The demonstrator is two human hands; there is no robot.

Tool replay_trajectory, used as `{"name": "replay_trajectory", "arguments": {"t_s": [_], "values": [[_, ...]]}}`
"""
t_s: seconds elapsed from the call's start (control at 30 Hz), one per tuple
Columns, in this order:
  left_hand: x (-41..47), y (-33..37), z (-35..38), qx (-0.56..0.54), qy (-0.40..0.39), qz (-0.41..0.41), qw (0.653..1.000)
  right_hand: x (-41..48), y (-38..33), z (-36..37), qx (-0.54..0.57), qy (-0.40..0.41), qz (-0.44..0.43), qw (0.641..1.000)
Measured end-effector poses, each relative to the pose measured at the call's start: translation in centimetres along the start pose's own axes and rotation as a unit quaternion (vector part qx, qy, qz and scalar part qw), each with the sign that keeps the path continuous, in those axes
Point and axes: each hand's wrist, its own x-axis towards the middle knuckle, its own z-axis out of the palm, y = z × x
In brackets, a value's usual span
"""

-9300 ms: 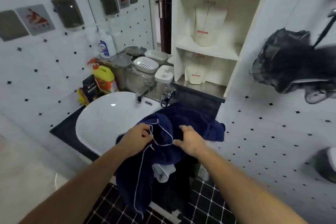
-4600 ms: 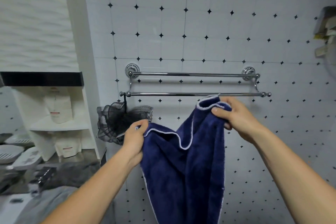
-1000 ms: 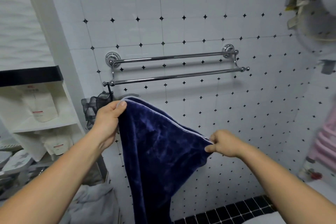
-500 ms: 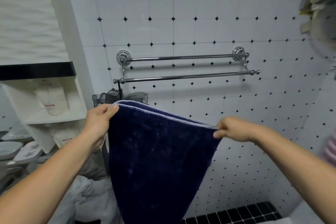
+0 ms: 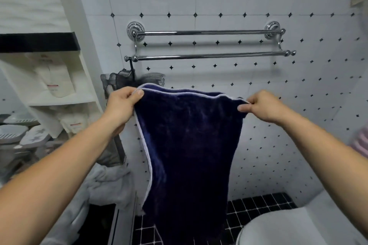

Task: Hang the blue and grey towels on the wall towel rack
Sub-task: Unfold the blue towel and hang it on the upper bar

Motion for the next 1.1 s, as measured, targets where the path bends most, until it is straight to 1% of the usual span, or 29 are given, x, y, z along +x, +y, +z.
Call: {"name": "replay_trajectory", "arguments": {"t_s": [0.03,0.07,0.1,0.13,0.17,0.2,0.23,0.27,0.3,0.33,0.37,0.4,0.43,0.47,0.5,0.53,0.57,0.6,0.63,0.67,0.73,0.77,0.8,0.83,0.87,0.9,0.93,1.03,1.1], "values": [[0.0,-0.1,0.3,-0.006,0.005,-0.004,1.000,-0.6,-0.4,0.4,0.027,-0.126,-0.054,0.990],[0.1,-0.2,0.3,-0.014,0.012,-0.012,1.000,-1.3,-0.7,0.8,0.053,-0.245,-0.097,0.963],[0.2,-0.4,-0.1,-0.023,0.018,-0.023,0.999,-2.0,-0.6,0.9,0.065,-0.316,-0.116,0.939],[0.2,-0.6,-0.5,-0.027,0.022,-0.036,0.999,-2.3,-0.3,0.6,0.072,-0.314,-0.113,0.940],[0.2,-0.9,-0.8,-0.027,0.023,-0.045,0.998,-2.0,-0.1,0.2,0.072,-0.244,-0.086,0.963],[0.2,-1.2,-1.0,-0.023,0.020,-0.048,0.998,-1.3,0.2,-0.4,0.040,-0.124,-0.038,0.991],[0.0,-1.4,-0.9,-0.014,0.010,-0.047,0.999,-0.6,0.5,-0.8,-0.017,0.001,0.011,1.000],[-0.2,-1.5,-0.5,-0.004,-0.007,-0.043,0.999,-0.2,0.6,-1.0,-0.064,0.083,0.052,0.993],[-0.5,-1.5,-0.1,0.003,-0.021,-0.039,0.999,-0.3,0.4,-0.9,-0.064,0.096,0.058,0.992],[-0.6,-1.6,0.3,0.008,-0.026,-0.036,0.999,-0.7,0.1,-0.9,-0.033,0.023,0.027,0.999],[-0.6,-1.8,0.5,0.012,-0.024,-0.037,0.999,-1.3,0.0,-0.7,0.008,-0.115,-0.026,0.993],[-0.6,-2.0,0.5,0.015,-0.016,-0.042,0.999,-2.1,0.0,-0.5,0.045,-0.243,-0.065,0.967],[-0.5,-2.3,0.2,0.015,-0.004,-0.051,0.999,-2.9,-0.1,-0.4,0.055,-0.321,-0.084,0.942],[-0.4,-2.5,-0.1,0.013,0.009,-0.059,0.998,-3.5,-0.1,-0.3,0.056,-0.333,-0.096,0.937],[-0.4,-2.7,-0.5,0.014,0.017,-0.064,0.998,-3.6,-0.1,-0.3,0.059,-0.287,-0.087,0.952],[-0.4,-2.9,-0.7,0.019,0.020,-0.065,0.998,-3.1,0.0,-0.6,0.027,-0.184,-0.059,0.981],[-0.5,-3.0,-0.7,0.026,0.017,-0.061,0.998,-2.5,0.1,-0.8,-0.035,-0.070,-0.021,0.997],[-0.8,-3.0,-0.5,0.032,0.009,-0.057,0.998,-2.0,0.2,-0.9,-0.103,0.003,0.020,0.994],[-1.0,-3.0,-0.3,0.038,0.002,-0.054,0.998,-1.8,0.2,-0.8,-0.122,0.017,0.033,0.992],[-1.1,-3.0,0.0,0.041,0.002,-0.054,0.998,-2.0,0.0,-0.7,-0.101,-0.036,0.003,0.994],[-1.3,-3.0,0.0,0.038,0.019,-0.061,0.997,-2.6,-0.2,-0.2,-0.011,-0.226,-0.077,0.971],[-1.4,-2.9,-0.1,0.031,0.029,-0.069,0.997,-2.9,-0.2,-0.1,0.020,-0.263,-0.090,0.960],[-1.4,-2.9,-0.3,0.023,0.039,-0.078,0.996,-3.1,0.0,-0.1,0.023,-0.244,-0.096,0.965],[-1.5,-3.0,-0.6,0.016,0.042,-0.085,0.995,-2.8,0.4,-0.3,0.004,-0.180,-0.083,0.980],[-1.7,-3.2,-0.8,0.015,0.039,-0.088,0.995,-2.2,0.9,-0.4,-0.039,-0.092,-0.054,0.994],[-1.9,-3.3,-0.8,0.022,0.028,-0.087,0.996,-1.5,1.3,-0.4,-0.092,-0.023,-0.014,0.995],[-2.1,-3.4,-0.6,0.035,0.013,-0.084,0.996,-1.1,1.9,-0.2,-0.099,0.004,0.004,0.995],[-2.0,-3.5,-0.6,0.037,0.009,-0.109,0.993,-0.9,1.9,1.0,0.009,-0.069,-0.039,0.997],[-1.8,-3.6,-1.0,-0.002,0.021,-0.136,0.991,-0.5,2.4,1.0,0.014,-0.043,-0.055,0.997]]}}
